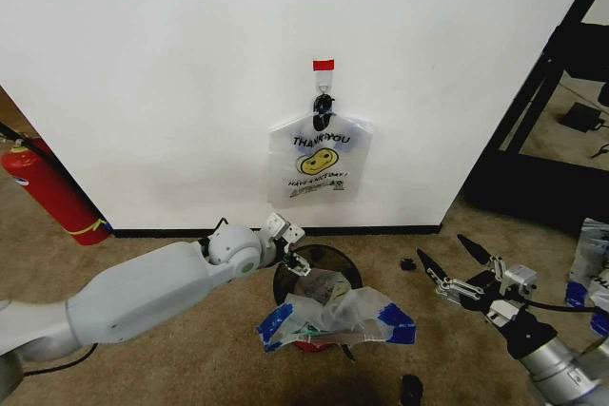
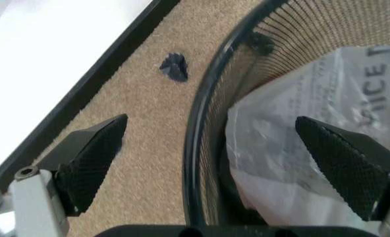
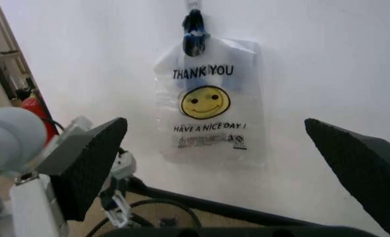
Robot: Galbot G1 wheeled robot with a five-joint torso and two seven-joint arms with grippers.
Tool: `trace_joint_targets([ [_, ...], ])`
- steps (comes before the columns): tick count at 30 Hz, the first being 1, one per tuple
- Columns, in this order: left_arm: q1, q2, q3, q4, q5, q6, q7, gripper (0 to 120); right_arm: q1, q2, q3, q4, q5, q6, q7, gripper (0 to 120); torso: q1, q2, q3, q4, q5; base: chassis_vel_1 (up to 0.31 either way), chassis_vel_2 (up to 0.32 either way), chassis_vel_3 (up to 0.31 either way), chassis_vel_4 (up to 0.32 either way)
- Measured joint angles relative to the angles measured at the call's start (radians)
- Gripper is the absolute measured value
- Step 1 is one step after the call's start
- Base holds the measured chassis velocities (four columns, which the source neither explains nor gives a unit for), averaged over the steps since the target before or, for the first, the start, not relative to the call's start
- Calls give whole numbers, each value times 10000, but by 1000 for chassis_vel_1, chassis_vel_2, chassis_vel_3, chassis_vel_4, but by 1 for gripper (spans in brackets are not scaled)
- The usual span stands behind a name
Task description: Pick up the garbage bag from the wall and place it over the trash bin.
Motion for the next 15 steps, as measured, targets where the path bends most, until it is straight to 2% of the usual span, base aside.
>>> trace_joint_targets([
  [2, -48, -40, 53, 55, 33, 0, 24, 98, -8, 3, 10, 0, 8, 0, -3, 100, 0, 0, 0, 0, 0, 0, 0, 0, 0],
  [6, -676, -497, 816, 697, 597, -95, 674, 94, -78, 15, 234, -1, 219, 1, -31, 100, -1, 0, 0, 0, 4, 0, 0, 0, 0],
  [13, -989, -1048, 1386, 1316, 771, -136, 952, 72, -157, 27, 494, -16, 435, 1, -45, 100, -1, 0, 0, -1, 0, 0, 0, 0, 0],
  [15, -1072, -1117, 1539, 1418, 789, -123, 1066, 62, -184, 51, 520, -24, 451, 6, -56, 100, -1, 0, 0, 1, 0, 0, 0, 0, 0],
])
